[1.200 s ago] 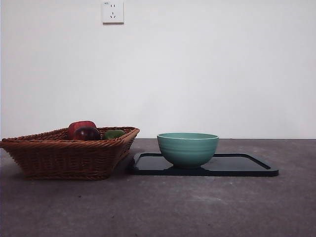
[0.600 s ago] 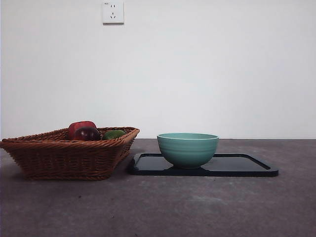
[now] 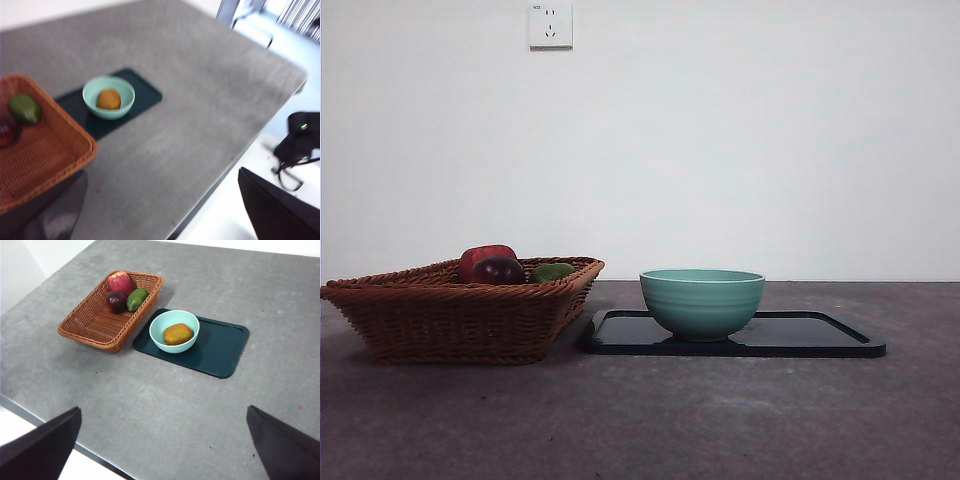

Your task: Pick up the wifruite, put it on the bowl, pick up the plate, put it on desk

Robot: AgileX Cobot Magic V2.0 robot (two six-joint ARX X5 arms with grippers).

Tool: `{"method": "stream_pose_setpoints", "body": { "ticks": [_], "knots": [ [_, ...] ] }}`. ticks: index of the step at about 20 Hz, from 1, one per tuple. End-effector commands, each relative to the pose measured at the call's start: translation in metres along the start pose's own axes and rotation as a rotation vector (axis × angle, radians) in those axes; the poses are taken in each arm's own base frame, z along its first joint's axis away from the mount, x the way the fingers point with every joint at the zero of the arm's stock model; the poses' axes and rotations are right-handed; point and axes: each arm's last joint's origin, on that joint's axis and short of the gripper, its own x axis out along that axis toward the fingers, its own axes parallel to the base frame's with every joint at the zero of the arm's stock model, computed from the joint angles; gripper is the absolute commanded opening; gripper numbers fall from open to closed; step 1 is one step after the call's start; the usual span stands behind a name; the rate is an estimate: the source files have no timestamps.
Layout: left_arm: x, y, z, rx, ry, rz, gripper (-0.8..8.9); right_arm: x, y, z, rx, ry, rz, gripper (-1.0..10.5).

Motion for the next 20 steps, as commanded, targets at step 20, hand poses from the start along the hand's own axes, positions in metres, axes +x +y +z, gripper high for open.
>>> {"method": "stream_pose_setpoints", "body": {
  "ticks": [20],
  "knots": [
    [0.320,0.017,0.058,-0.131,0.670,0.204,5.42,-0.003,0.000,-0.006,0.012,0.063,-0.003,5.5]
  ]
}}
